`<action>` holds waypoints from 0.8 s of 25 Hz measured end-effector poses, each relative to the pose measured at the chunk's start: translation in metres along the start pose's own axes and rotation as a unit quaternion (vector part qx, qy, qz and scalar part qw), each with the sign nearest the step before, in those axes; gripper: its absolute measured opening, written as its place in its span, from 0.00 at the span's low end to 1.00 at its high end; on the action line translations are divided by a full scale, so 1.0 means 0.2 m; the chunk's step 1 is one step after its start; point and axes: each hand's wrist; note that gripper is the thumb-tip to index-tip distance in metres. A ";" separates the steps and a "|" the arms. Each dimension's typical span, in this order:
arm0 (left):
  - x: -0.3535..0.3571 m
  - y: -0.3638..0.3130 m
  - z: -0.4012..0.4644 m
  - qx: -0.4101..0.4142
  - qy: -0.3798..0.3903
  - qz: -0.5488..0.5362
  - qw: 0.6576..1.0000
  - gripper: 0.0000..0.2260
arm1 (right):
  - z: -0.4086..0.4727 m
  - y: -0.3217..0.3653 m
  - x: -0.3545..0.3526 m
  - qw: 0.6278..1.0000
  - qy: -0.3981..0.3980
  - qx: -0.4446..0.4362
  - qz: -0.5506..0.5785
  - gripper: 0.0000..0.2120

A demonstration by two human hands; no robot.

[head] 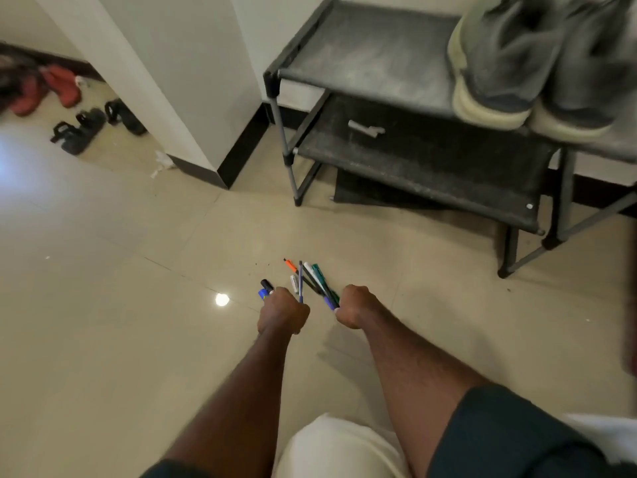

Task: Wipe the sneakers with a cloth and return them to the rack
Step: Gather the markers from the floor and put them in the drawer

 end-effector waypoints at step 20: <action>0.02 -1.16 -2.06 0.471 0.094 -0.039 0.876 0.07 | -1.89 -1.63 -1.30 0.853 -0.301 0.025 0.425 0.08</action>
Point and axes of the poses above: each hand's wrist, its own z-axis towards the middle knuckle, its own x-axis out of the palm, y = z × x, and after that the axes turned 5 degrees about -z, right-handed
